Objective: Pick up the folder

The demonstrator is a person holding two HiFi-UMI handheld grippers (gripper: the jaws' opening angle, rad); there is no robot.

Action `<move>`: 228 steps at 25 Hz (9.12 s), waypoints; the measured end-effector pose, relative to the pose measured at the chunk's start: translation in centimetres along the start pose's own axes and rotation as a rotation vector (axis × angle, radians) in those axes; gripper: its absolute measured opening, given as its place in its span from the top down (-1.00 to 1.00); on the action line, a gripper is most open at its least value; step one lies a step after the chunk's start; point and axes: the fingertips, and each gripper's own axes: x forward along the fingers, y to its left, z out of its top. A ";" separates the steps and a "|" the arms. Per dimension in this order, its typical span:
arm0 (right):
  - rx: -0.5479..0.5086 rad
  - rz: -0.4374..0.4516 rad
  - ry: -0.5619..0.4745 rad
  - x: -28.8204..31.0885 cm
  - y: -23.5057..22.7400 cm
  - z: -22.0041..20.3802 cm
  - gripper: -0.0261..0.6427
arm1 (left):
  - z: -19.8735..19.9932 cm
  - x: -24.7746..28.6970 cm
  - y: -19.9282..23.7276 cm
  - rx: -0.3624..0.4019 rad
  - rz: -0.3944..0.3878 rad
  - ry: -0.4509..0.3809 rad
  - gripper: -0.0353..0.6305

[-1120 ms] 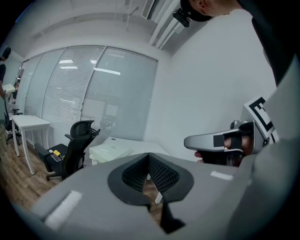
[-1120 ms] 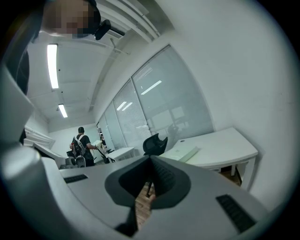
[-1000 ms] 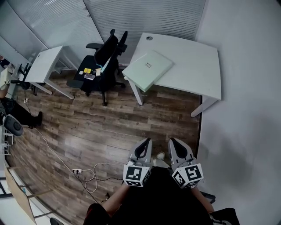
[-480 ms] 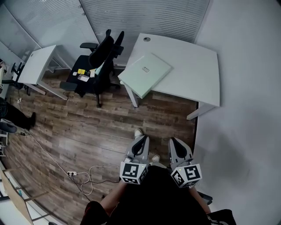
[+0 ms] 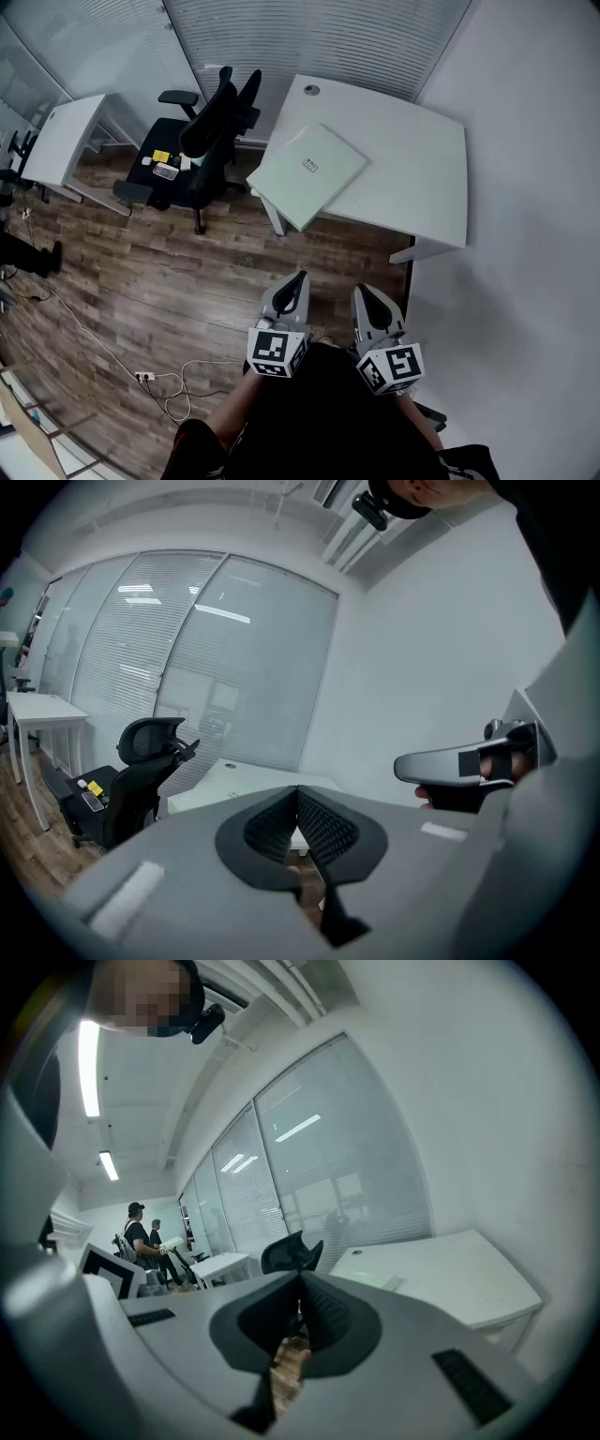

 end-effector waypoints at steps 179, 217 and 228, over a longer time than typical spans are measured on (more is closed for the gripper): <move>0.009 -0.106 -0.115 10.2 2.0 2.9 0.93 | 8.6 5.1 11.9 -1.061 -0.543 -0.049 0.06; -0.067 -0.057 -0.311 8.3 3.7 12.8 0.93 | 18.9 0.8 14.2 -0.878 -0.588 -0.325 0.06; -0.094 -0.021 -0.284 8.4 3.8 13.0 0.93 | 18.4 1.3 12.6 -0.907 -0.588 -0.286 0.06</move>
